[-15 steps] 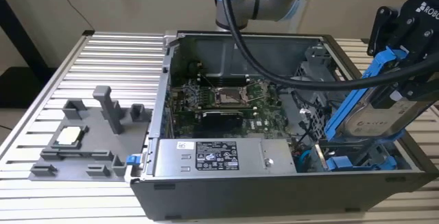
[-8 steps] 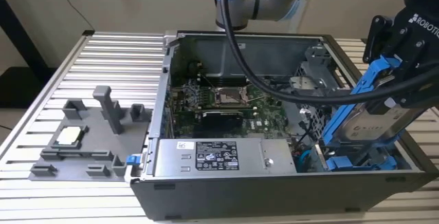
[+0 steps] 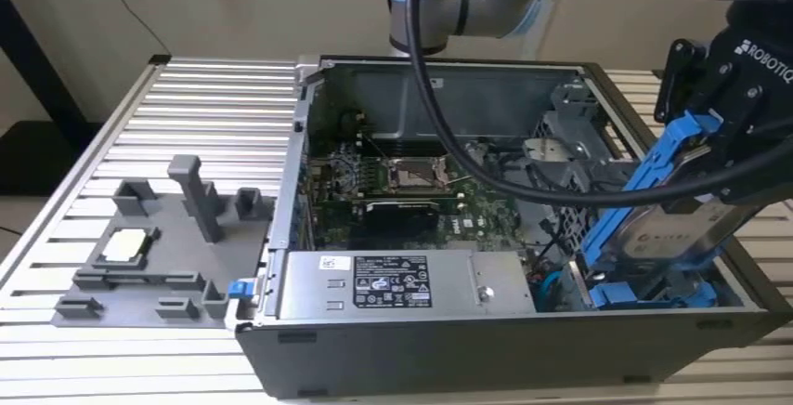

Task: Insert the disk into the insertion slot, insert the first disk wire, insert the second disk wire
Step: 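Insert the disk into the insertion slot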

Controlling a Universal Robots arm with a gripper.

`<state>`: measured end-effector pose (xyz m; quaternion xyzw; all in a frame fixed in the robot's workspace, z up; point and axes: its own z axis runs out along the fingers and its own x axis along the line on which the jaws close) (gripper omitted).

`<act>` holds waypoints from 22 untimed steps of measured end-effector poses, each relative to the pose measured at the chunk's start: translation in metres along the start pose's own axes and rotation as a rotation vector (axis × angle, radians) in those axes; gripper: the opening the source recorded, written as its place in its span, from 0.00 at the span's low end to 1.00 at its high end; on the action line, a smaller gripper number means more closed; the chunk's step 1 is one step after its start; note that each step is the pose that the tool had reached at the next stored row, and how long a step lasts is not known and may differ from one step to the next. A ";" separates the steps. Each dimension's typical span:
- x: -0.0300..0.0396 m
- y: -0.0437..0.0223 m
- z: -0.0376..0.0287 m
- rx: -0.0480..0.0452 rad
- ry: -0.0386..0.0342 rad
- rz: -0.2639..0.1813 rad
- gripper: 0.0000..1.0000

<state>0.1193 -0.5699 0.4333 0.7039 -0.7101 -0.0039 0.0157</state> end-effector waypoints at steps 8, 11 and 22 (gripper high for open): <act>-0.0002 -0.0018 0.0087 0.0000 -0.0048 -0.002 0.33; -0.0002 -0.0024 0.0113 0.0000 -0.0086 -0.003 0.33; 0.0017 -0.0044 0.0202 -0.0001 -0.0153 -0.005 0.33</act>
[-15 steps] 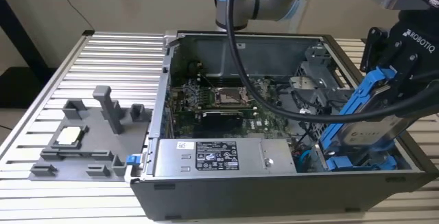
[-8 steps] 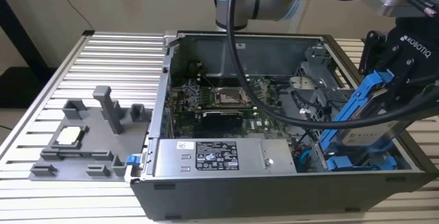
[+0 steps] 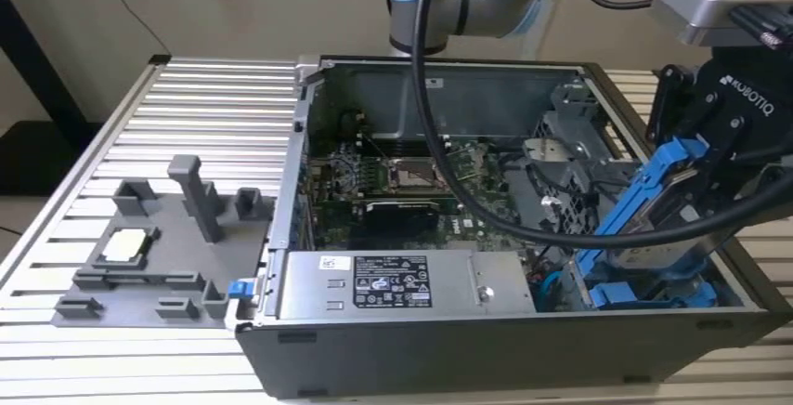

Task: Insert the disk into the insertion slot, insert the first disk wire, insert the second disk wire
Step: 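Insert the disk into the insertion slot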

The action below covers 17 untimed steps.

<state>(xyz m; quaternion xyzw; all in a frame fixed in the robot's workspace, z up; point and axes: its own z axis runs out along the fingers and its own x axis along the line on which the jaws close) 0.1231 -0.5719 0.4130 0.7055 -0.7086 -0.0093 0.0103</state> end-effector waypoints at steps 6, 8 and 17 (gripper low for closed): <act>0.0006 -0.0020 0.0039 0.0000 -0.0044 0.000 0.33; 0.0008 -0.0022 0.0062 0.0001 -0.0044 0.000 0.33; 0.0008 -0.0029 0.0221 0.0000 -0.0071 0.000 0.33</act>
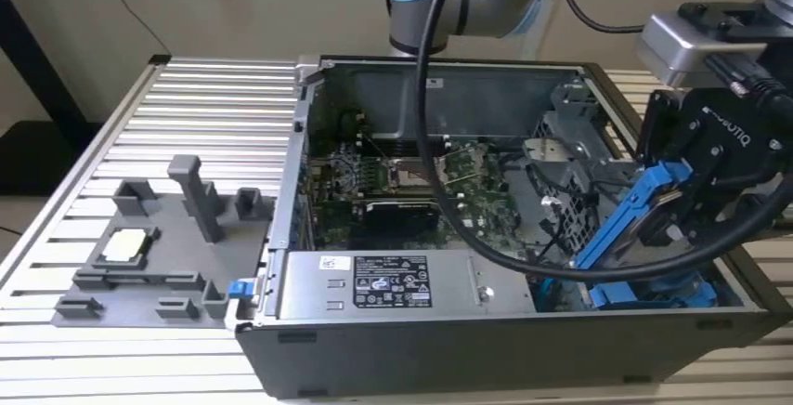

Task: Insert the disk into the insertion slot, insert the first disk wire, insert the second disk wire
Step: 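Insert the disk into the insertion slot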

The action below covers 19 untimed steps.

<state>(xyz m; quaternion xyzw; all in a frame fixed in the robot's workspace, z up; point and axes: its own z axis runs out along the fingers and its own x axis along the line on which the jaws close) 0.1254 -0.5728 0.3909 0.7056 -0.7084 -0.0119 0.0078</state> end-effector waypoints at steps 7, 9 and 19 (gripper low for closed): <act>0.0001 -0.0005 0.0103 0.0000 -0.0017 0.000 0.33; 0.0001 -0.0005 0.0104 0.0000 -0.0017 0.000 0.33; 0.0001 -0.0007 0.0109 0.0001 -0.0019 0.000 0.41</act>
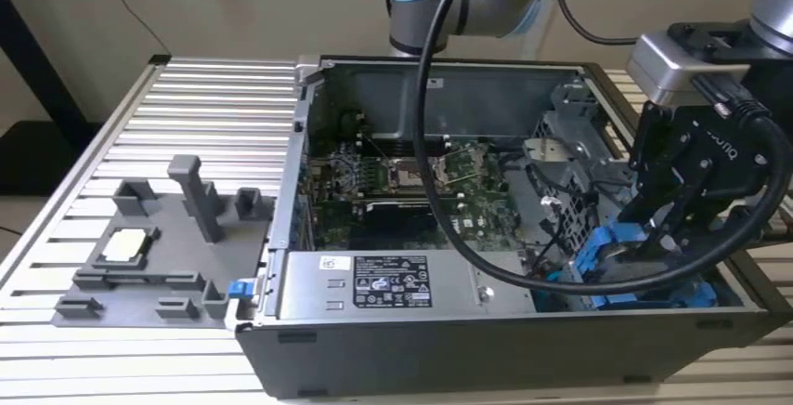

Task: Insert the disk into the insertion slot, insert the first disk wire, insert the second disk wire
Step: 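Insert the disk into the insertion slot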

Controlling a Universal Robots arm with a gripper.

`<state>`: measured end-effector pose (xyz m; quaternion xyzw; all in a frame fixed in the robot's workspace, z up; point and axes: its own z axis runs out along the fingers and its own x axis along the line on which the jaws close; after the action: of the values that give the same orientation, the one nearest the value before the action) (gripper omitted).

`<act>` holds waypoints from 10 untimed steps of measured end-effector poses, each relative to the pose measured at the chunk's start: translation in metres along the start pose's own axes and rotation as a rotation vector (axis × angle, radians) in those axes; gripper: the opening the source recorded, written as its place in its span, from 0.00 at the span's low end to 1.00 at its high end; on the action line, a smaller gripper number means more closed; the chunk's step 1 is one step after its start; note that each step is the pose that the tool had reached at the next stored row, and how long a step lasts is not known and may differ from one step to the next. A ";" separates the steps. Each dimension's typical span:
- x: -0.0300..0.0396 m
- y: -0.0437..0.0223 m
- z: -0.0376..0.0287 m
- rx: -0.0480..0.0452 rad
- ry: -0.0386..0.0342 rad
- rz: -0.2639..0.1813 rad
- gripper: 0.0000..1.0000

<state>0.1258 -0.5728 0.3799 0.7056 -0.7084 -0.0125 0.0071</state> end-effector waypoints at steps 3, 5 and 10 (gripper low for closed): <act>0.0000 0.0000 0.0001 -0.0001 0.0000 0.000 0.41; 0.0000 0.0000 -0.0006 -0.0001 -0.0002 0.000 0.41; -0.0007 0.0004 -0.0135 -0.0001 0.0013 0.000 0.41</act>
<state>0.1258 -0.5722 0.3934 0.7056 -0.7085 -0.0121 0.0075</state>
